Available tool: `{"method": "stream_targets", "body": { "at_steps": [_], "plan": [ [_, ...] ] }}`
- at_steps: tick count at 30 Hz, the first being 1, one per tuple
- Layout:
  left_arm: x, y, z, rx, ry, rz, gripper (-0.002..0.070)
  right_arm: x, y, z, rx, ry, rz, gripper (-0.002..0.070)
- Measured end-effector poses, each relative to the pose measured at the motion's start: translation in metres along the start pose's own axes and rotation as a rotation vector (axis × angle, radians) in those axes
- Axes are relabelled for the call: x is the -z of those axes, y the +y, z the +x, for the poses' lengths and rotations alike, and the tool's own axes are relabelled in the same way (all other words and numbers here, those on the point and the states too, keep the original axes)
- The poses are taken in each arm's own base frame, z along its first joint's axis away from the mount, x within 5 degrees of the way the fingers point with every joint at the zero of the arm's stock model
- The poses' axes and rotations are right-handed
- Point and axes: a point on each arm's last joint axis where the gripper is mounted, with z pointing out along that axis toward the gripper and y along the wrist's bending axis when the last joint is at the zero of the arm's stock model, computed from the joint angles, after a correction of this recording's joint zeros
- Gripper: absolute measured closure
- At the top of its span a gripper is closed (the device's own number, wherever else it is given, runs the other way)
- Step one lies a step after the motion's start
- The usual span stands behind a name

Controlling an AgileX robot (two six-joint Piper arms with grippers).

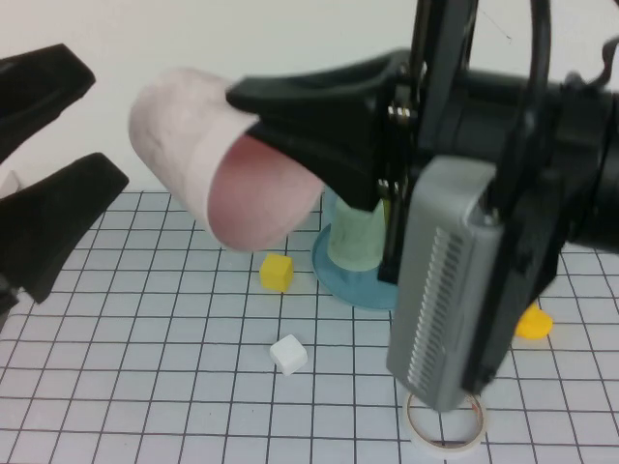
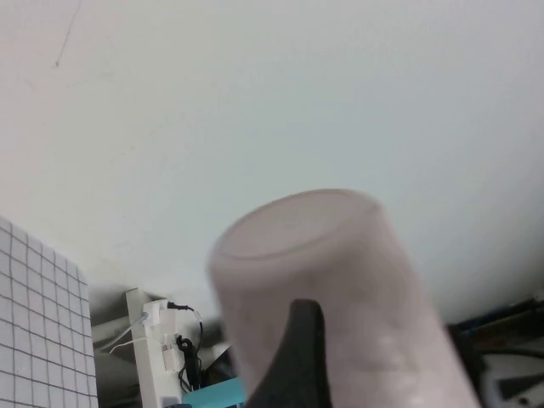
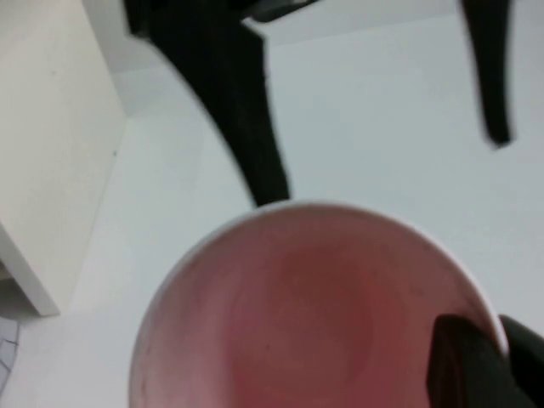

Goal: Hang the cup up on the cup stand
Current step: Adjust the cup with two arms

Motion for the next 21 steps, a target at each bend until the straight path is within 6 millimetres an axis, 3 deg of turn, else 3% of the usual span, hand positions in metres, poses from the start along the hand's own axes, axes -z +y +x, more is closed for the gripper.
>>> {"method": "stream_targets", "body": {
  "at_steps": [7, 21],
  "plan": [
    [-0.014, 0.017, -0.012, 0.048, 0.002, -0.059, 0.0064, -0.008, -0.002, -0.002, 0.000, -0.050, 0.001, 0.0656],
    [-0.040, 0.053, -0.029, 0.006, 0.086, -0.151, 0.0080, -0.044, 0.028, -0.007, -0.025, -0.049, -0.094, 0.0656]
  ]
}}
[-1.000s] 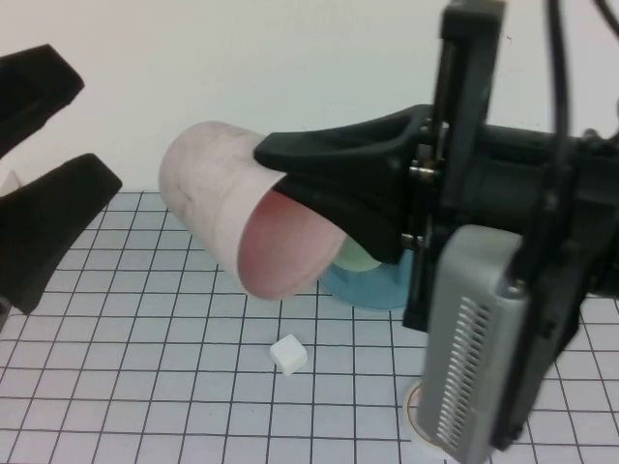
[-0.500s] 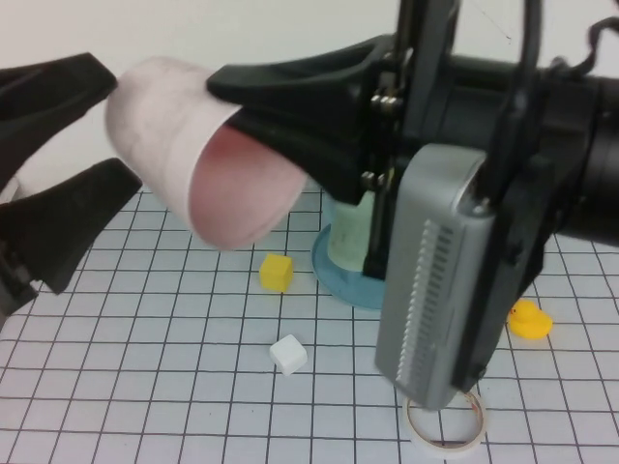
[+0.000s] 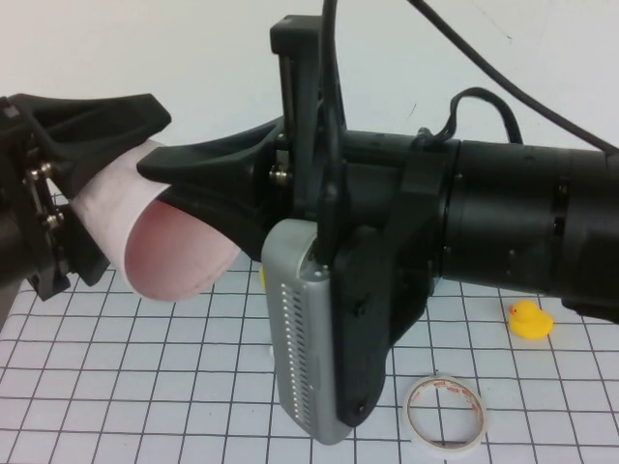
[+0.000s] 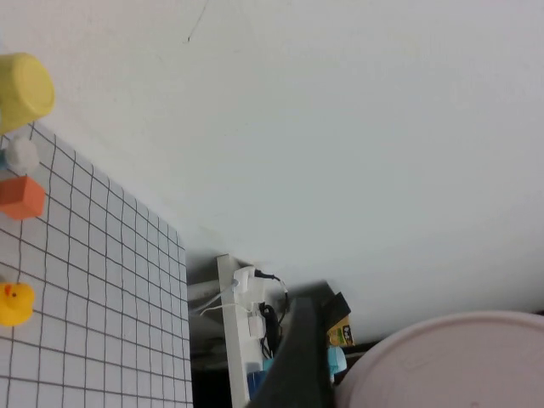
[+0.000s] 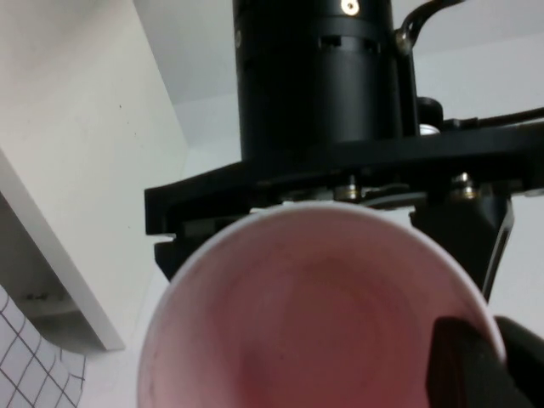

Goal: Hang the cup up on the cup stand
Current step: Adjust the cup with two arms

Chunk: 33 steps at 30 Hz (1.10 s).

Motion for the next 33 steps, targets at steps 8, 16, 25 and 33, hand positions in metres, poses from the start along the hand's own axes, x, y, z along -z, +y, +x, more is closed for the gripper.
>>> {"method": "stream_targets", "body": {
  "at_steps": [8, 16, 25, 33],
  "plan": [
    [0.000, 0.000, -0.002, -0.037, -0.017, -0.001, 0.0080, -0.002, 0.002, 0.002, -0.003, 0.009, -0.006, 0.0653],
    [0.000, 0.002, -0.004, -0.120, -0.037, -0.018, 0.0113, -0.008, 0.007, 0.010, -0.011, 0.078, -0.022, 0.0508],
    [0.000, 0.003, -0.006, -0.190, -0.059, -0.031, 0.0116, -0.008, 0.008, 0.012, -0.011, 0.103, -0.024, 0.0258],
    [0.000, 0.003, -0.011, -0.274, -0.109, -0.059, 0.0119, 0.001, 0.014, 0.010, -0.072, 0.119, -0.032, 0.0248]
  ]
}}
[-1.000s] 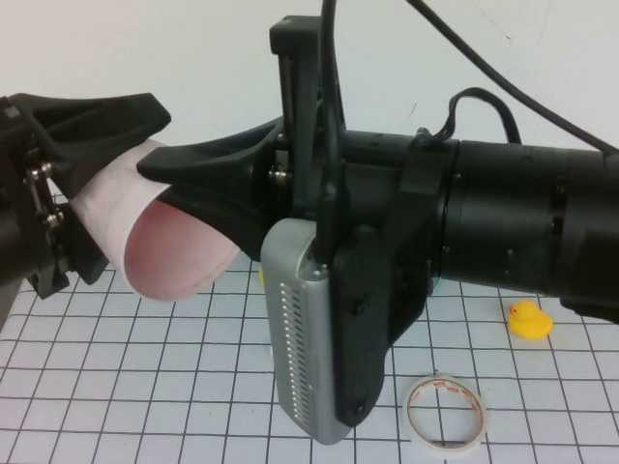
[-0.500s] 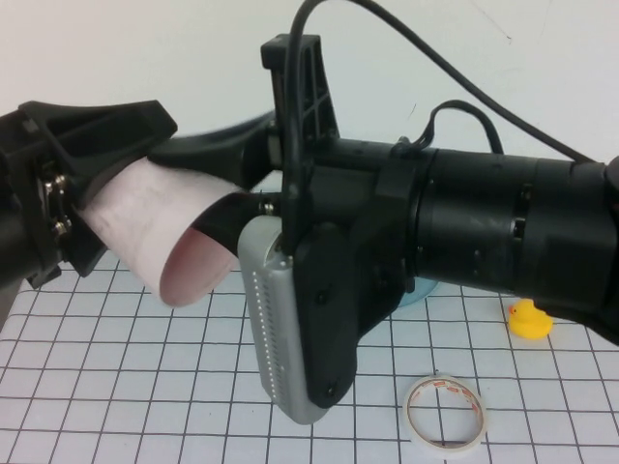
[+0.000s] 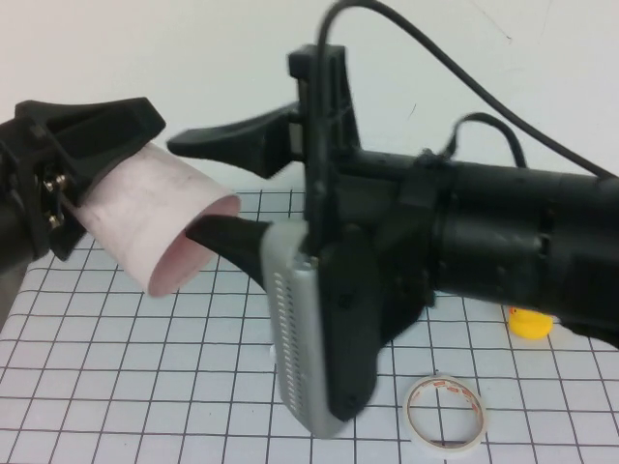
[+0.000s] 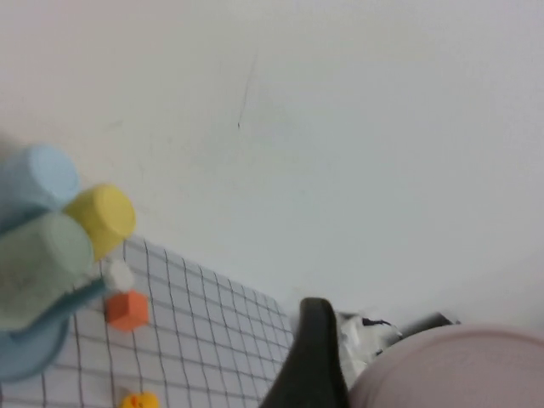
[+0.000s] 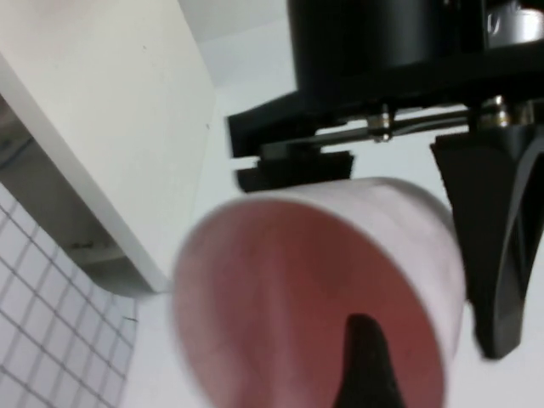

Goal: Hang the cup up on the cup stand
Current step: Adjust the cup with two arms, then place the cup on the cup holder

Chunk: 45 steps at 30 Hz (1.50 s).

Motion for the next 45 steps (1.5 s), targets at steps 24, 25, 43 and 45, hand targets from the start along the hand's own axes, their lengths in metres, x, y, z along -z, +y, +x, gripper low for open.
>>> {"method": "stream_targets", "body": {
  "at_steps": [24, 25, 43, 45],
  "plan": [
    [-0.009, -0.056, -0.042, -0.961, -0.131, 0.078, 0.0123, 0.181, 0.043, -0.038, -0.898, -0.190, 0.108, 0.0632],
    [-0.012, -0.056, -0.043, -0.981, -0.123, 0.090, 0.0123, 0.185, 0.044, -0.038, -0.897, -0.188, 0.122, 0.0645],
    [-0.110, -0.043, -0.018, -1.214, 0.093, 0.276, 0.0125, 0.211, 0.101, 0.036, -0.985, 0.541, 0.424, 0.0678],
    [-0.127, -0.042, -0.006, -1.256, 0.114, 0.267, 0.0125, 0.216, 0.103, 0.042, -0.985, 0.620, 0.462, 0.0678]
  ]
}}
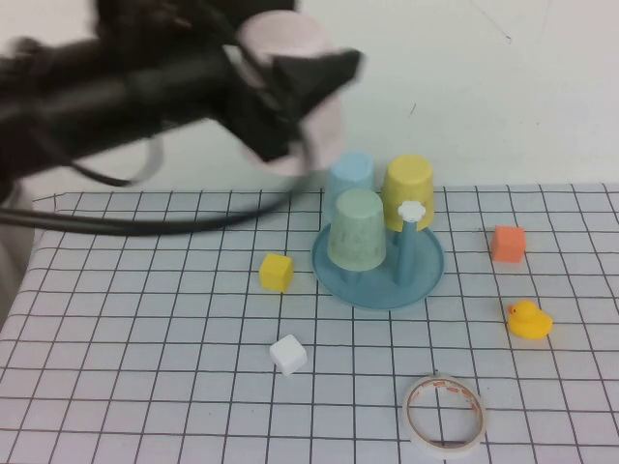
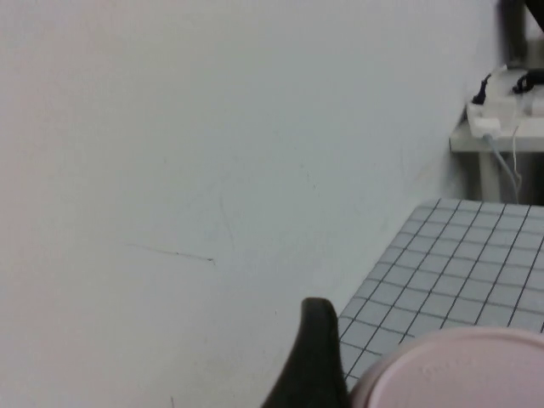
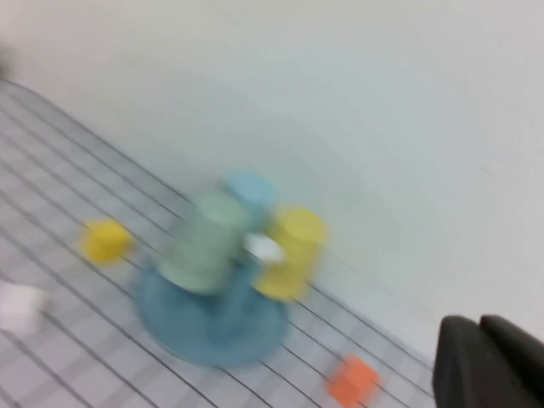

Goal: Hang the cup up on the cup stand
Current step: Place the cup on the cup holder

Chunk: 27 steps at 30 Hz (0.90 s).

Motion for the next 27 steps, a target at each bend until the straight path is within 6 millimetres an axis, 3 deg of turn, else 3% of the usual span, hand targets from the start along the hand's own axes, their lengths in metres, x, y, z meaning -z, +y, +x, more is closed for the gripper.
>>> {"method": "stream_targets", "body": {
  "at_steps": [9, 21, 27],
  "plan": [
    [-0.072, -0.025, 0.042, -0.135, 0.094, 0.103, 0.0127, 0.001, -0.011, 0.010, 0.003, 0.084, 0.125, 0.0678],
    [-0.145, -0.005, 0.092, 0.074, 0.154, 0.102, 0.0128, 0.001, -0.011, 0.010, 0.003, 0.085, 0.126, 0.0678],
    [-0.169, 0.005, 0.119, 0.102, 0.191, 0.063, 0.0128, 0.001, -0.011, 0.010, 0.003, 0.085, 0.126, 0.0678]
  ]
}}
